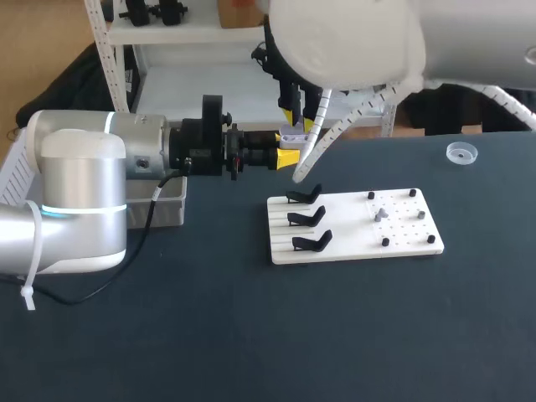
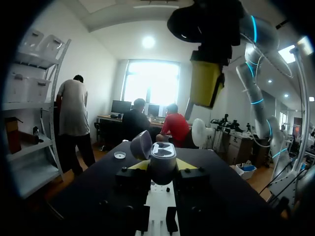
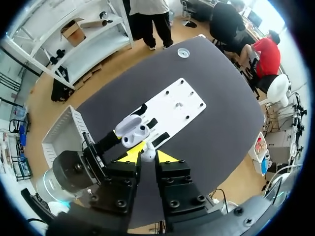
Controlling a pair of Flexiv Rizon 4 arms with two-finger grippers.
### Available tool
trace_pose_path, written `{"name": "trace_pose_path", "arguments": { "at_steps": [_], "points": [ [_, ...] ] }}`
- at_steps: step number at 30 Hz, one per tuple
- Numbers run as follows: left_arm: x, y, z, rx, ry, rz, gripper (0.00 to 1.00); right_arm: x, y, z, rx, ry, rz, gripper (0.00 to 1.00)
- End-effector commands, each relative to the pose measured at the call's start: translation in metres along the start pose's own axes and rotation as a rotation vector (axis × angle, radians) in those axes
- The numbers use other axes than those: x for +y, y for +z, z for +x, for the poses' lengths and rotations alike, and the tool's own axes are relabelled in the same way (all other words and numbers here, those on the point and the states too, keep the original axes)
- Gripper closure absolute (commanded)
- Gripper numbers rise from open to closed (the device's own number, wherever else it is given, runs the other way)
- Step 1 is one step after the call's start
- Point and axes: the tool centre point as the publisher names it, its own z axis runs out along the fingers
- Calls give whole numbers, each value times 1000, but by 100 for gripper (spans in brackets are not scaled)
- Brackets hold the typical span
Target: Pick up each earbud case from the left stands, insert the matching earbuds, close the lid, and place the case in the box.
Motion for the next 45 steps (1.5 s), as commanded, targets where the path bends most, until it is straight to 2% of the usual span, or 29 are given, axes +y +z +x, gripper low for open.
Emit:
{"name": "trace_pose_path", "arguments": {
  "at_steps": [1,3,4,9,24,45],
  "points": [
    [-1,0,1,-3,2,-2,100,-1,-1,1,-3,1,-2,100],
    [-1,0,1,-3,2,-2,100,-1,-1,1,-3,1,-2,100],
    [-1,0,1,-3,2,-2,100,-2,5,2,26,-10,28,100],
    [-1,0,1,-3,2,-2,100,3,10,3,38,-59,106,100],
    [-1,0,1,-3,2,-2,100,14,10,-13,53,-99,98,100],
    [-1,0,1,-3,2,-2,100,11,23,-10,81,-61,139,100]
  ]
}}
